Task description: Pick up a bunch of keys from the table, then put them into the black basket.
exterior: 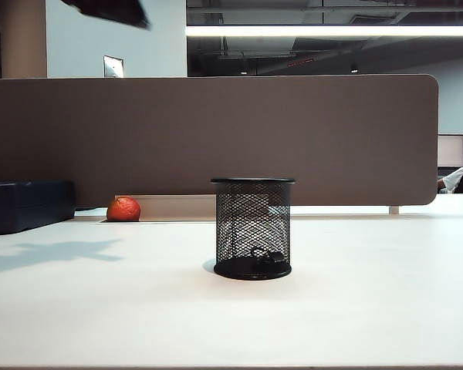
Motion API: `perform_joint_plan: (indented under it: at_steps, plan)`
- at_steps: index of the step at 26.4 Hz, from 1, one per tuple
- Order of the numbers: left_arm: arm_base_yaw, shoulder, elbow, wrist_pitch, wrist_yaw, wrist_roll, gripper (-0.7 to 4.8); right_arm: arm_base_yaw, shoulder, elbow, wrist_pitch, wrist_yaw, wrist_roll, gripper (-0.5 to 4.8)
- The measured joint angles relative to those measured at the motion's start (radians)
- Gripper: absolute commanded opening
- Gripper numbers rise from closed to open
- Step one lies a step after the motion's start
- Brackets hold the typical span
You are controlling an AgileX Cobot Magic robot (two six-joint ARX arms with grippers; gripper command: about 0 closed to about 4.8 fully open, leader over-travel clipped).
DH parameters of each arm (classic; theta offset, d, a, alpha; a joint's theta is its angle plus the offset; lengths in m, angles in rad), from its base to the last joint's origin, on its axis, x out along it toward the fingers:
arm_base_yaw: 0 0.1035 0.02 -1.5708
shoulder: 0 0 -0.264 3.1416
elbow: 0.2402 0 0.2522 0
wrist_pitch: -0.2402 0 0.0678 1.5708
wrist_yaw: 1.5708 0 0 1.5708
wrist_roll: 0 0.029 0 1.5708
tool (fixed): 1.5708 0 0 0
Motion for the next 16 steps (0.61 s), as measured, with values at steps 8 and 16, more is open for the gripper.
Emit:
perform_joint_plan:
  at_steps: [8, 16]
  plan:
    - [0.238, -0.222, 0.000, -0.169, 0.072, -0.008, -0.07, 0.000, 0.000, -0.011, 0.017, 0.082, -0.045, -0.09]
    - [0.252, -0.385, -0.015, -0.317, 0.076, -0.011, -0.07, 0.000, -0.001, -0.014, 0.068, 0.133, -0.072, -0.09]
